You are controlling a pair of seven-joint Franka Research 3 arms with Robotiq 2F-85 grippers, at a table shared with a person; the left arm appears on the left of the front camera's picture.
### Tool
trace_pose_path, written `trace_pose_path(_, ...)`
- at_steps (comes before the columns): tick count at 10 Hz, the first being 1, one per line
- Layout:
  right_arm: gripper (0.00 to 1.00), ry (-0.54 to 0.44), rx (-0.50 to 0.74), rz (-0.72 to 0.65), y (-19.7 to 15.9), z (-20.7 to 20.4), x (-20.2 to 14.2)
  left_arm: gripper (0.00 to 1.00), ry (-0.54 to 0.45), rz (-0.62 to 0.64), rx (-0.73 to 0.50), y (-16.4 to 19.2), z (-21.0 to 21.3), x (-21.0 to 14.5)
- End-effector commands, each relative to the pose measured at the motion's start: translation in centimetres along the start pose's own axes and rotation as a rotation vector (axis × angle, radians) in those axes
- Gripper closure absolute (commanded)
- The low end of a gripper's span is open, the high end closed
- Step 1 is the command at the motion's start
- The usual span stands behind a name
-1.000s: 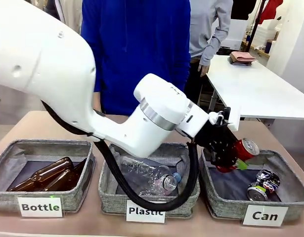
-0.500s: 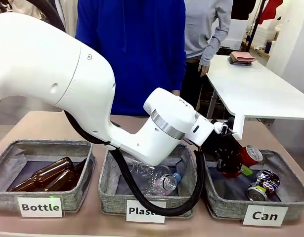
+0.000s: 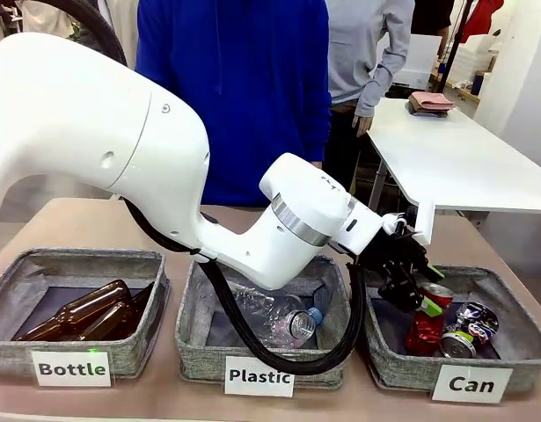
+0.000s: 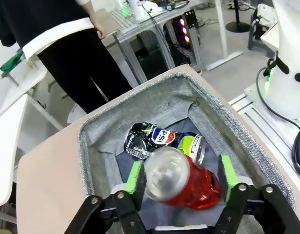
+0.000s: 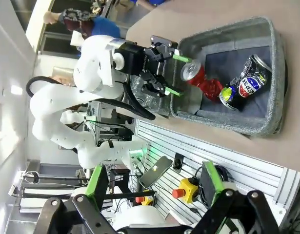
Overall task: Sort the can waste into the basket.
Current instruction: Pick up the can waste from the table and place it in the right Fabric basket.
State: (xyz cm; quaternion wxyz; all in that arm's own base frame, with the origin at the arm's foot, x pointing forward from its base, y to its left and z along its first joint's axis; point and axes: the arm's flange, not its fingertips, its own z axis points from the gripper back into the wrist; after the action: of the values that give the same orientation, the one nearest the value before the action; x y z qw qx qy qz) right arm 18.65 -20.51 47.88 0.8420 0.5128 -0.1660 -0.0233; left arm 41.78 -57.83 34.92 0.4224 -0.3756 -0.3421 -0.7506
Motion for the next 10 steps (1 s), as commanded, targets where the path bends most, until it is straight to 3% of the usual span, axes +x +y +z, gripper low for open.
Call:
trace_pose_path(1,0.0,0.034,-0.017,0.025,0.0,-0.5,0.0,0.0,-0.004,0.017,0.019,1.0,0.8,0.9)
trace_pose_path(3,0.0,0.033,-0.02,0.015,0.3,-0.8,0.6,0.0,-0.001,0.033,0.034,1.9,3.7,2.5)
trace_pose_path(5,0.0,0.059,-0.031,0.034,1.2,-2.2,2.0,0.0,0.085,0.057,0.101,1.5,9.3,4.4)
trace_pose_path(8,0.0,0.159,-0.062,0.099,4.4,-6.2,6.3,0.0,0.249,0.234,0.169,0.7,18.2,4.6)
trace_pose_path(10,0.0,0.267,-0.09,0.134,7.1,-11.2,10.0,0.0,0.28,0.403,0.164,1.5,24.0,3.1)
